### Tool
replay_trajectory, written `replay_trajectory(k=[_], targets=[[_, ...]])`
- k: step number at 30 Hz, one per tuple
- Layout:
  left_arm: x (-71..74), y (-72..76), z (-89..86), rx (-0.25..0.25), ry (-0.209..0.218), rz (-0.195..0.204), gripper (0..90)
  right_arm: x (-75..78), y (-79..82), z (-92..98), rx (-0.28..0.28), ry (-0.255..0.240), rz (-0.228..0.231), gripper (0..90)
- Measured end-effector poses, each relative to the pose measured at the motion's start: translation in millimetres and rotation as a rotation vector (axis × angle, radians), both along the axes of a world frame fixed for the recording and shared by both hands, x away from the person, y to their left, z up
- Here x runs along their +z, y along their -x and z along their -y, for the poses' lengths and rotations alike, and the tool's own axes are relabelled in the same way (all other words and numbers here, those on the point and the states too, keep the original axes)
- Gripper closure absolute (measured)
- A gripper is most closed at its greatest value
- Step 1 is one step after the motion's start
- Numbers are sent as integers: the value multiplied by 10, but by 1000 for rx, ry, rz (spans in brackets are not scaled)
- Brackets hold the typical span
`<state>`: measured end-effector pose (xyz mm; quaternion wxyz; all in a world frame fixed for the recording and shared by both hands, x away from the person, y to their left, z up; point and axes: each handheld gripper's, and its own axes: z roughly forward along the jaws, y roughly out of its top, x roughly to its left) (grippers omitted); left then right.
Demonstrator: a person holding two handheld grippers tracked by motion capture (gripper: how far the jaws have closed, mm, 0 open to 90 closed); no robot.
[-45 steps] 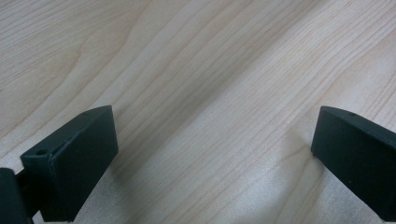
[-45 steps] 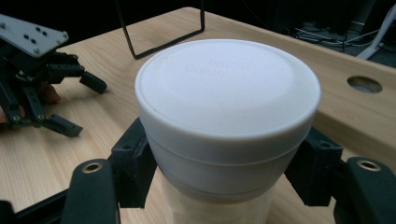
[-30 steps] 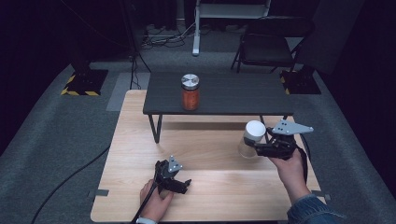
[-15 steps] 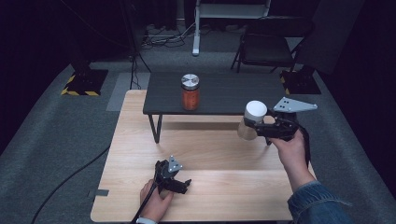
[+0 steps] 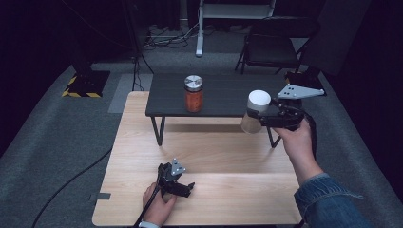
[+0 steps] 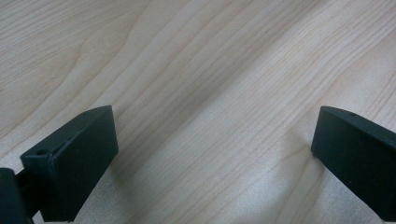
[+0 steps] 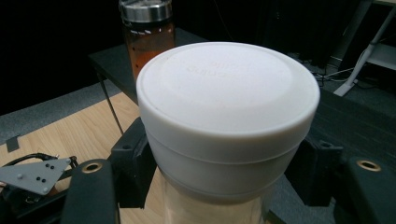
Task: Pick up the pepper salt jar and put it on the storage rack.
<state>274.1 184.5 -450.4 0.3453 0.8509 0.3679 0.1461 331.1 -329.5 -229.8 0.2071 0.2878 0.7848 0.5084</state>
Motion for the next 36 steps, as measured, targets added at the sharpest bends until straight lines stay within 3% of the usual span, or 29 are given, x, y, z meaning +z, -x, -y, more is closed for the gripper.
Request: replay_trajectory(k=[4, 16, 23, 36], targets=[[2, -1, 0, -1, -3, 1, 5, 111, -45, -62, 6, 3, 5, 340], [1, -1, 0, -1, -1, 0, 5, 227, -243, -145, -8, -10, -12, 340], [2, 0, 1, 0, -1, 0, 5, 326, -390, -216, -21, 11, -2, 340], [2, 1, 5, 2, -1, -1, 5, 263, -638, -289, -55, 16, -1, 340]])
